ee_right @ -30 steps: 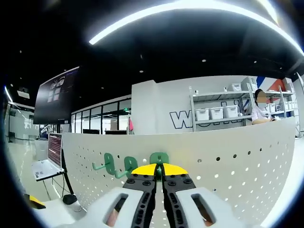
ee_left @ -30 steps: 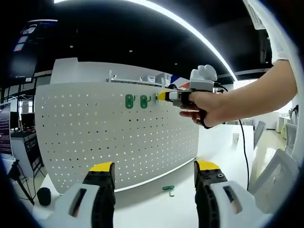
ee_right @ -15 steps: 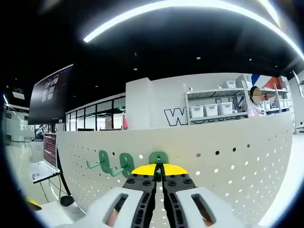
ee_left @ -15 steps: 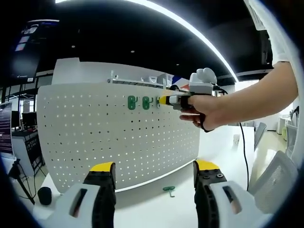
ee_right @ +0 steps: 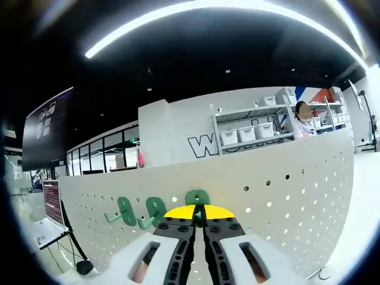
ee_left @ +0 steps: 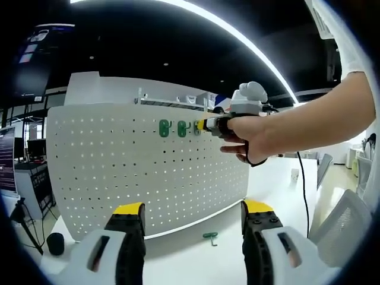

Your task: Insert the hook assembly into the mounting plate slot until the hook locks in place.

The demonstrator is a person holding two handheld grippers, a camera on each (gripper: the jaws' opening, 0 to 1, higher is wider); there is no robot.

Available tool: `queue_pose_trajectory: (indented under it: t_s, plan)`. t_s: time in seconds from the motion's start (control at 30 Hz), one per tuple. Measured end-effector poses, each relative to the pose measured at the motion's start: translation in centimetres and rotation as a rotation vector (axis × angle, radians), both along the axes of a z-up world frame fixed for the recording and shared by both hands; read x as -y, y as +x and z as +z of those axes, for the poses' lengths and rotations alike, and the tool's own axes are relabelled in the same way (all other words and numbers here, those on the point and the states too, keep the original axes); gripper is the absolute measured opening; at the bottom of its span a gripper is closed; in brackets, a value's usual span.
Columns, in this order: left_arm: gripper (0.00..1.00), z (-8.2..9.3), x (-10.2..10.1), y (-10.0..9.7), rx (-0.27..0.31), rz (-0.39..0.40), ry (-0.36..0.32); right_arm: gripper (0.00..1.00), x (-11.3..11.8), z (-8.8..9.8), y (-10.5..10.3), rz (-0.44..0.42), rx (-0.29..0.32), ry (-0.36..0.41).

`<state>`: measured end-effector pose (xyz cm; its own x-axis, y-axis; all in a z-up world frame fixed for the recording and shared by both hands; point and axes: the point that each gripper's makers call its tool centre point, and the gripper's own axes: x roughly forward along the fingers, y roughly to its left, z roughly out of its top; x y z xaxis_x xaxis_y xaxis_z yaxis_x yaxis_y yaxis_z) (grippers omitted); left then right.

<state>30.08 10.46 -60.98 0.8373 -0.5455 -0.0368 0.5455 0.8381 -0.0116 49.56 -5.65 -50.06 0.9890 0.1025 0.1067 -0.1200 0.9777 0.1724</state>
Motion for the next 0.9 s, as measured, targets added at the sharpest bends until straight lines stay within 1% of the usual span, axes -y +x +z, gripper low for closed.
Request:
queue_pose_trajectory:
  t_s: [0.03,0.07,0.17,0.2,0.23,0.27,0.3,0.43,0.53,0.67,0.77,0.8,0.83,0.87,0.9]
  plan:
    - [0.67,0.0,0.0,0.0,-0.003,-0.001,-0.004,0.02,0.0,0.0,0.0,-0.004,-0.002,0.015]
    - [0.67,-0.1,0.1,0.0,-0.004,-0.002,-0.005,0.02,0.1,-0.1,0.1,-0.014,-0.010,0.067]
    - [0.67,-0.1,0.2,-0.1,-0.006,-0.008,-0.006,0.02,0.0,0.0,0.1,-0.016,-0.008,0.044]
    - [0.67,-0.1,0.2,-0.1,-0.007,-0.009,-0.007,0.02,0.1,0.0,0.1,-0.015,-0.007,0.048]
    - [0.67,-0.1,0.3,-0.1,-0.004,-0.010,-0.003,0.02,0.1,-0.3,0.2,-0.015,-0.021,0.053]
    - [0.67,-0.1,0.3,0.0,-0.004,-0.012,-0.003,0.03,-0.1,-0.3,0.3,-0.007,-0.019,0.042]
    - [0.67,-0.1,0.3,0.0,-0.006,-0.014,-0.004,0.03,-0.1,-0.3,0.2,-0.007,-0.018,0.009]
    - [0.66,0.3,0.4,0.1,0.002,-0.016,-0.006,0.03,-0.2,-0.2,0.3,-0.002,-0.016,0.016]
    - [0.66,0.1,0.4,0.1,-0.001,-0.018,-0.002,0.04,-0.2,-0.2,0.3,0.005,-0.017,0.012]
    - [0.67,0.2,0.4,0.1,-0.001,-0.013,-0.006,0.06,-0.4,-0.2,0.1,0.038,-0.018,-0.005]
    - [0.67,0.2,0.4,0.1,0.001,-0.015,-0.002,0.12,-0.9,-0.5,-0.1,0.099,-0.027,-0.020]
    - [0.67,0.3,0.4,0.1,0.002,-0.014,0.000,0.14,-1.2,-0.6,-0.2,0.136,-0.033,-0.028]
    - [0.67,0.3,0.4,0.1,0.003,-0.014,0.000,0.15,-1.2,-0.6,-0.4,0.150,-0.031,-0.030]
    - [0.67,0.3,0.4,0.1,0.005,-0.014,0.000,0.16,-1.0,-0.6,-0.5,0.146,-0.029,-0.033]
    - [0.67,0.3,0.4,0.1,0.006,-0.014,0.004,0.19,-1.0,-0.6,-0.7,0.168,-0.026,-0.050]
